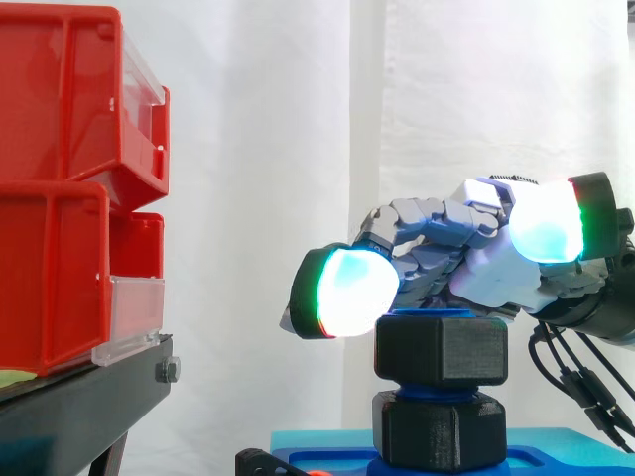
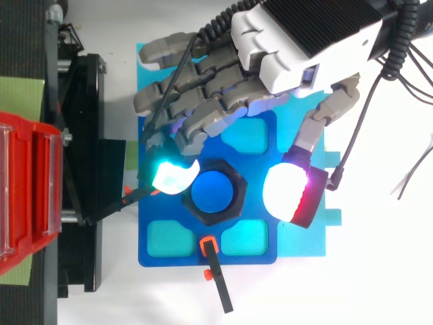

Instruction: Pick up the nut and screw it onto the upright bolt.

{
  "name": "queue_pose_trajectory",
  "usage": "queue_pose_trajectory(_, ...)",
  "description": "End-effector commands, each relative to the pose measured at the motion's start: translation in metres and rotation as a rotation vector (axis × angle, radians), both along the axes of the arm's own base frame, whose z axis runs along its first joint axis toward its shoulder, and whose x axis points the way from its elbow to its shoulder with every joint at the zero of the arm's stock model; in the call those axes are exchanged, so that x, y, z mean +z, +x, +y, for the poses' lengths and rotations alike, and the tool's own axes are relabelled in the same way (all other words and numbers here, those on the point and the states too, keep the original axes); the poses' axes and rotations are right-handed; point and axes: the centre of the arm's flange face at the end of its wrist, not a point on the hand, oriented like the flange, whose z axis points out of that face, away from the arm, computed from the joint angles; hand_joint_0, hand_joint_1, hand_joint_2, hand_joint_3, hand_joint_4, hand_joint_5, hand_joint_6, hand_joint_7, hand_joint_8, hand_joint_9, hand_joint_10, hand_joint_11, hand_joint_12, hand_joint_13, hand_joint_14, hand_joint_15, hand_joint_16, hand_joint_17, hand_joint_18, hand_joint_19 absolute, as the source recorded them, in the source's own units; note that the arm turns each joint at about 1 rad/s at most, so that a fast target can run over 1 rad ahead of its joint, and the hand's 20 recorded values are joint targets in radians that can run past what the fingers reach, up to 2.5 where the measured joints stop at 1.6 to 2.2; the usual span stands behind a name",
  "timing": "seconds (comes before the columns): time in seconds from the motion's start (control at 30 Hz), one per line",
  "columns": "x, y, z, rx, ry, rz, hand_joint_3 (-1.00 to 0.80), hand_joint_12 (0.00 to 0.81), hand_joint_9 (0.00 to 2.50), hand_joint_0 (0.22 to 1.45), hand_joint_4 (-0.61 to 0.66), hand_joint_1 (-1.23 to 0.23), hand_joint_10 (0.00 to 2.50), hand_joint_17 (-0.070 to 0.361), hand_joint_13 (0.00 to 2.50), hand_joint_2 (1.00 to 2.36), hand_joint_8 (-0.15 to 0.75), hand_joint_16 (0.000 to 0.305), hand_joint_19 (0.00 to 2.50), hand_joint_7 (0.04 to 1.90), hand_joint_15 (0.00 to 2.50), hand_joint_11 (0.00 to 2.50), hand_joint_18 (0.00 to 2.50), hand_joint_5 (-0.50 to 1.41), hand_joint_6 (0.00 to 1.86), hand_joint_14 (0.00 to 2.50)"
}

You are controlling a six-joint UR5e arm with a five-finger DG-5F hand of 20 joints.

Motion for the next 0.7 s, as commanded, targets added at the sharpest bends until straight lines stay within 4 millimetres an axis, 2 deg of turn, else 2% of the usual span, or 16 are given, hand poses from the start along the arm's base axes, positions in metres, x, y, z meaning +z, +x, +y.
queue_pose_trajectory(0.0, 0.0, -0.001, -0.002, -0.002, 0.0, 0.001, -0.5, 0.365, 0.48, 0.45, 0.22, -0.22, 0.0, 0.108, 0.31, 1.0, 0.27, 0.048, 0.0, 0.89, 0.0, 0.0, 0.09, -0.16, 0.5, 0.0)
queue_pose_trajectory(0.27, 0.0, -0.001, -0.005, -0.003, -0.003, -0.005, -0.5, 0.356, 0.59, 0.46, 0.26, -0.23, 0.0, 0.101, 0.38, 1.0, 0.287, 0.045, 0.0, 1.2, 0.0, 0.0, 0.16, -0.1, 0.5, 0.0)
queue_pose_trajectory(0.33, 0.0, -0.002, -0.006, -0.001, -0.004, -0.004, -0.5, 0.35, 0.66, 0.46, 0.21, -0.23, 0.0, 0.098, 0.41, 1.0, 0.286, 0.044, 0.0, 1.44, 0.0, 0.0, 0.17, -0.07, 0.5, 0.0)
queue_pose_trajectory(0.4, 0.0, -0.002, -0.006, 0.0, -0.004, -0.006, -0.5, 0.348, 0.69, 0.47, 0.21, -0.21, 0.0, 0.096, 0.42, 1.0, 0.283, 0.043, 0.0, 1.53, 0.0, 0.02, 0.19, -0.07, 0.5, 0.0)
queue_pose_trajectory(0.67, 0.002, -0.004, -0.015, 0.004, -0.009, -0.009, -0.5, 0.336, 0.77, 0.48, 0.17, -0.18, 0.0, 0.088, 0.48, 1.0, 0.288, 0.039, 0.0, 1.35, 0.0, 0.03, 0.25, -0.05, 0.64, 0.0)
